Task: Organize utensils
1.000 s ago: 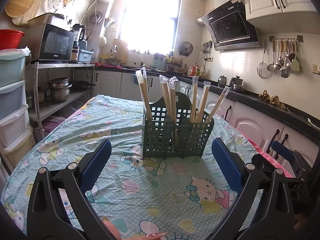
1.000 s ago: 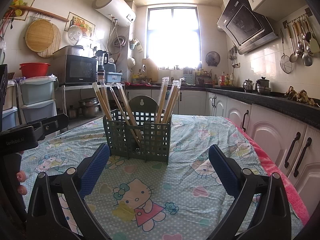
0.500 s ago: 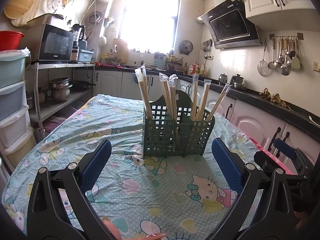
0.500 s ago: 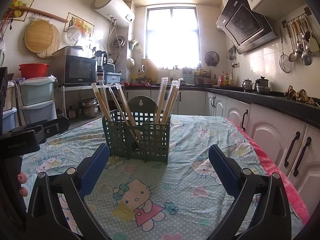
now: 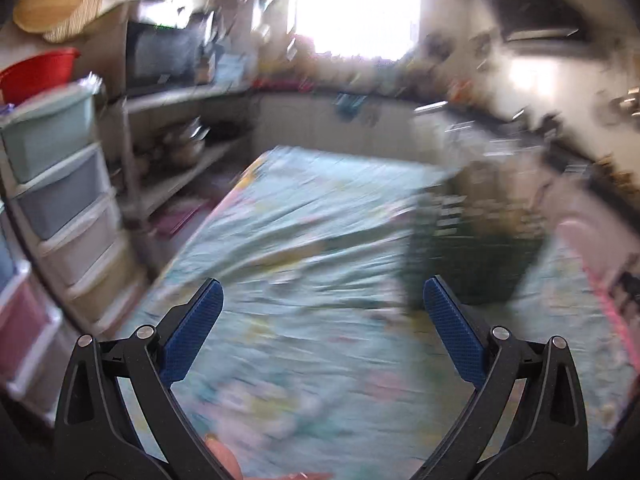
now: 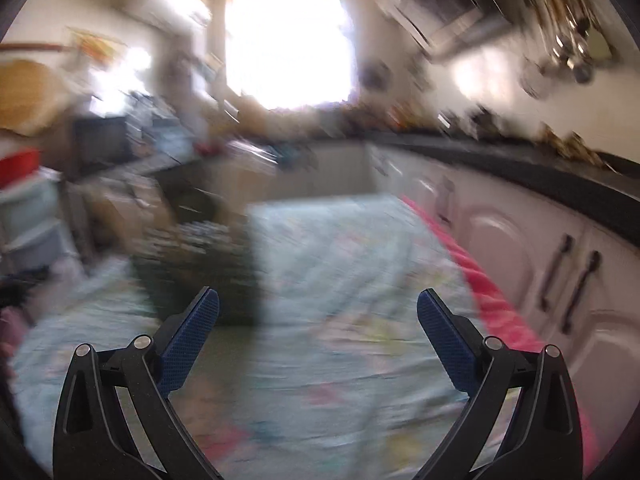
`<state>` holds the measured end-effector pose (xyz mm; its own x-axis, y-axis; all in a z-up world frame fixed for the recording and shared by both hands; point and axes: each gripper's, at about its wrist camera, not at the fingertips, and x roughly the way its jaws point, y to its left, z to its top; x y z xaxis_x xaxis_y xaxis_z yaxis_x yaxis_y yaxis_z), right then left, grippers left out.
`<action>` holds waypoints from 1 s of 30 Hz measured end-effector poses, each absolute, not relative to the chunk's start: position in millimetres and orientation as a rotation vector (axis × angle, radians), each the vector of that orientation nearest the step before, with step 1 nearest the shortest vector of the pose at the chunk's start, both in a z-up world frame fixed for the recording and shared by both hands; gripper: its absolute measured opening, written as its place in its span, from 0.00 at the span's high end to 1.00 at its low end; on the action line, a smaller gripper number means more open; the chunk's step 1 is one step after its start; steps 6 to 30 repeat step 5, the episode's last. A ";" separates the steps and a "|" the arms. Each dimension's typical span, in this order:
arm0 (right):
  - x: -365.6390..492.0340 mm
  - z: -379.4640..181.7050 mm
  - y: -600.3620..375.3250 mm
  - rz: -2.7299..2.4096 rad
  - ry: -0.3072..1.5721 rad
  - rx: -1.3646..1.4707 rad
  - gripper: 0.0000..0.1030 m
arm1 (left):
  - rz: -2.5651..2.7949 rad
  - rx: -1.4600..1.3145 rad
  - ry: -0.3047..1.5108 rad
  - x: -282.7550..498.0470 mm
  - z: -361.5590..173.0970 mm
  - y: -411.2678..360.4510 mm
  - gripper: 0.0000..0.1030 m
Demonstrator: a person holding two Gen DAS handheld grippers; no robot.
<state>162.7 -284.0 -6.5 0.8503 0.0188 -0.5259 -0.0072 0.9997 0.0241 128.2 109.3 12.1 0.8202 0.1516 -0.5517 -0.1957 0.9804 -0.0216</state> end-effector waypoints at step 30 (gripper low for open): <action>256.4 -55.7 -317.3 -0.109 0.900 0.007 0.06 | 0.366 -0.098 0.817 212.3 -38.3 176.8 0.10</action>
